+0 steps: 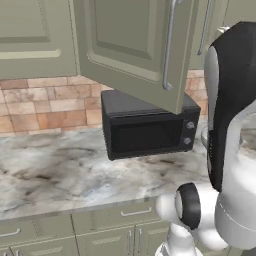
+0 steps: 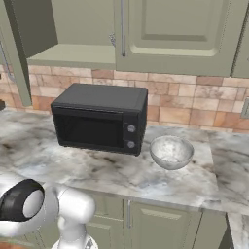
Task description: Open the cabinet and setup a tea strainer by placing it in the bowl upright.
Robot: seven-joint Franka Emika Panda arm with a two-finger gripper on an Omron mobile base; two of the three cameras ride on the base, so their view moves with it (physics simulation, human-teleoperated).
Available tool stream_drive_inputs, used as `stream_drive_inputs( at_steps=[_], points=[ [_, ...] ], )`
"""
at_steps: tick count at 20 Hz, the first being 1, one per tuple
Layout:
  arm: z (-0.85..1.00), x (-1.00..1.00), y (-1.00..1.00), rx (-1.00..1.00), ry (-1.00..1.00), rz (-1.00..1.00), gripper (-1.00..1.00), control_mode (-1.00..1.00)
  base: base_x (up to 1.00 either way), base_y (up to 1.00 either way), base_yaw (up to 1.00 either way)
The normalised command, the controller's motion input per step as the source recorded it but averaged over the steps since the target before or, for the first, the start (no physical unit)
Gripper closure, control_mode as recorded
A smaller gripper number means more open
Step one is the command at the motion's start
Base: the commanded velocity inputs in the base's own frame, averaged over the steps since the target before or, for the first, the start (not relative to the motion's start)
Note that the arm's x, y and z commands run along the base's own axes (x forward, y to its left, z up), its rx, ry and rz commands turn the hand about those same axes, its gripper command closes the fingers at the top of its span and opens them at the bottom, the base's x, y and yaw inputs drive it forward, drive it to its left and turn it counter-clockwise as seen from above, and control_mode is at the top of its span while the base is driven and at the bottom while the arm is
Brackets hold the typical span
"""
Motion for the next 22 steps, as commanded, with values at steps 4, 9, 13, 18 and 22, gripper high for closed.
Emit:
stream_drive_inputs(
  at_steps=[4, 9, 13, 18, 22],
  points=[
    [-0.18, 0.12, -0.64, 0.71, 0.29, 0.05, -1.0, -1.0, 0.0, 0.0, 0.0],
    [-0.27, 0.04, -0.4, 0.66, 0.3, 0.15, -1.0, -1.0, 0.0, 0.0, 0.0],
    [-0.45, 0.14, -0.07, 0.65, 0.18, 0.31, -1.0, -1.0, 0.0, 0.0, 0.0],
    [-0.38, 0.49, 0.24, 0.5, 0.09, 0.35, -1.0, -1.0, 0.0, 0.0, 0.0],
    [-0.08, 0.74, 0.36, 0.29, 0.04, 0.21, -1.0, -1.0, 0.0, 0.0, 0.0]
  ],
)
